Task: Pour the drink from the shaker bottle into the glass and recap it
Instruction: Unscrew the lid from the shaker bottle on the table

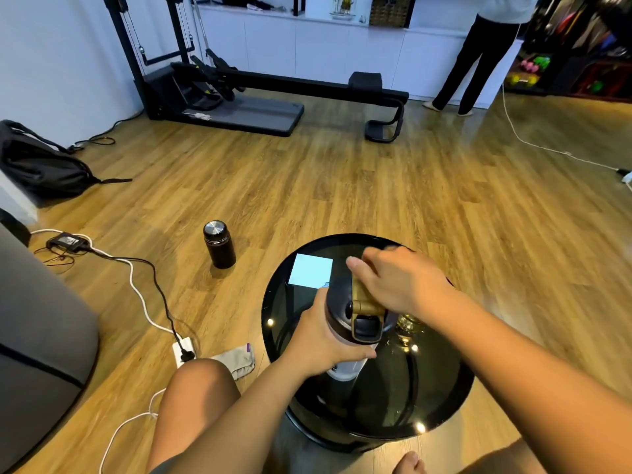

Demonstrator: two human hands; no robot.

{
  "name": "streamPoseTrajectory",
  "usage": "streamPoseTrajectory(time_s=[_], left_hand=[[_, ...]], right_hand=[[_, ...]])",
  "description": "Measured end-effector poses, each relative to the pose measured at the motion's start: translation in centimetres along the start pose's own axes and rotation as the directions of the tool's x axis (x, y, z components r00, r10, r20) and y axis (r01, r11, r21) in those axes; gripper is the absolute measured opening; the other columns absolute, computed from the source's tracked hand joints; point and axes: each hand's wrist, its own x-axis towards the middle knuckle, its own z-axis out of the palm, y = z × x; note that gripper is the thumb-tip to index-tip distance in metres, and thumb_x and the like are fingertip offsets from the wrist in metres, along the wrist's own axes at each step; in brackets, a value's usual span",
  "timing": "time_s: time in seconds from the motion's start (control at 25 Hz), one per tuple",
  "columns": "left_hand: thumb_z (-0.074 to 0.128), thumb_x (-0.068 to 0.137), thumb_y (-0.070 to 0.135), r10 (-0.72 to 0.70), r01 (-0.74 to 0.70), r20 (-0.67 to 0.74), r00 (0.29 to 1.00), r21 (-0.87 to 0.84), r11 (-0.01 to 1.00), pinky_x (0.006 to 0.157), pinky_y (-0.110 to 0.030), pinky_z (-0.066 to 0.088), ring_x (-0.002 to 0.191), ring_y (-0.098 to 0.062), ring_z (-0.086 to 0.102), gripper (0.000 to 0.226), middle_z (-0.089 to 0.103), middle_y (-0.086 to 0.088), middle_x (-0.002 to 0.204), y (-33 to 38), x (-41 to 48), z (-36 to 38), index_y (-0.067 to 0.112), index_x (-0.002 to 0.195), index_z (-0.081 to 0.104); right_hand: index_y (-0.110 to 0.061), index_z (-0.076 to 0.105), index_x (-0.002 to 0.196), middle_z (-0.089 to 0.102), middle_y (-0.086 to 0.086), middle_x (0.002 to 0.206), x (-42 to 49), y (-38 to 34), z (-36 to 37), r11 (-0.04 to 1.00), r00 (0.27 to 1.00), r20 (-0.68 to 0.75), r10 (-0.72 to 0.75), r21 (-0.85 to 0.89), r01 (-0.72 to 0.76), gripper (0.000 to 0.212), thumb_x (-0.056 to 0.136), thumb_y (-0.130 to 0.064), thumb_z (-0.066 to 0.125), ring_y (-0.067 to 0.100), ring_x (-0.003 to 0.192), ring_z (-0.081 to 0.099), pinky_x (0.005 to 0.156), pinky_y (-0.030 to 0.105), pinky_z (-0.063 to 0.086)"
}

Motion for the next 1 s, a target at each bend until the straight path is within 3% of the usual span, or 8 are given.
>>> streamPoseTrajectory(time_s=[0.24,0.36,0.48,0.6,0.72,0.84,0.92,1.0], left_hand=[[0.090,0.064,0.049,-0.011,0.005,0.075,0.997,0.077,0.997,0.097,-0.008,0.048,0.122,0.004,0.059,0.085,0.061,0.016,0.129,-2.4,0.6,1.0,0.033,0.137,0.050],[0.092,0.073,0.035,-0.073,0.067,0.051,0.996,0.101,0.993,0.109,-0.034,0.050,0.131,-0.015,0.058,0.085,0.058,0.007,0.135,-2.7,0.8,1.2,0.022,0.145,0.048],[0.100,0.061,0.027,0.013,-0.013,0.011,1.000,0.006,1.000,0.096,-0.019,0.052,0.113,0.010,0.060,0.098,0.060,0.021,0.127,-1.0,0.5,0.5,0.032,0.139,0.042],[0.102,0.053,0.038,-0.011,0.012,0.039,0.999,-0.015,1.000,0.090,-0.010,0.050,0.115,0.006,0.062,0.102,0.065,0.017,0.124,-0.6,0.3,0.2,0.033,0.136,0.044],[0.096,0.060,0.046,0.036,-0.038,0.048,0.998,0.040,0.998,0.098,-0.012,0.050,0.117,0.010,0.059,0.097,0.061,0.021,0.127,-1.3,0.7,0.5,0.028,0.141,0.045],[0.071,0.074,0.076,0.060,-0.074,0.120,0.991,0.113,0.991,0.105,0.002,0.024,0.140,0.012,0.038,0.094,0.037,0.030,0.147,-1.9,0.4,1.4,0.040,0.151,0.031],[0.083,0.066,0.067,0.030,-0.038,0.083,0.996,0.097,0.995,0.107,-0.004,0.032,0.142,0.004,0.042,0.103,0.043,0.023,0.151,-1.4,0.6,1.0,0.041,0.151,0.030],[0.097,0.054,0.051,0.031,-0.031,0.050,0.998,0.003,1.000,0.104,-0.017,0.048,0.128,0.000,0.058,0.112,0.061,0.015,0.137,-1.1,0.6,0.6,0.031,0.146,0.037]], right_hand=[[-0.023,0.063,0.104,0.063,0.000,0.089,-0.4,-4.2,2.7,0.947,0.950,-0.041,-0.309,0.075,0.312,0.056,0.091,-0.070,0.034,0.024,0.091,0.062,0.086,0.043,0.050],[-0.026,0.069,0.105,0.068,-0.002,0.086,-2.8,-5.2,2.4,0.856,0.866,0.016,-0.500,0.161,0.491,0.061,0.086,-0.069,0.031,0.019,0.090,0.061,0.091,0.041,0.049],[-0.024,0.065,0.118,0.068,0.001,0.107,-1.5,-1.9,0.5,0.934,0.961,-0.160,-0.227,0.243,0.261,0.062,0.092,-0.068,0.030,0.021,0.107,0.061,0.089,0.042,0.051],[-0.023,0.059,0.125,0.067,0.010,0.113,0.8,-0.2,0.4,0.999,0.997,0.053,0.050,0.006,-0.051,0.064,0.098,-0.069,0.024,0.032,0.112,0.064,0.090,0.044,0.052],[-0.031,0.052,0.141,0.068,0.005,0.124,0.6,-3.3,2.5,0.980,0.980,0.037,-0.195,0.039,0.194,0.062,0.095,-0.069,0.036,0.028,0.118,0.060,0.100,0.045,0.046],[-0.039,0.049,0.143,0.072,-0.007,0.103,-0.8,-5.6,2.2,0.891,0.900,0.060,-0.431,0.184,0.414,0.059,0.092,-0.067,0.046,0.016,0.102,0.063,0.098,0.038,0.045],[-0.036,0.054,0.139,0.067,-0.009,0.107,-1.3,-4.2,1.5,0.857,0.926,-0.061,-0.373,0.361,0.369,0.058,0.091,-0.067,0.046,0.012,0.104,0.062,0.093,0.038,0.050],[-0.032,0.058,0.133,0.064,-0.003,0.116,-0.8,-1.4,0.6,0.946,0.976,-0.125,-0.176,0.254,0.203,0.057,0.095,-0.067,0.036,0.018,0.115,0.059,0.094,0.042,0.050]])
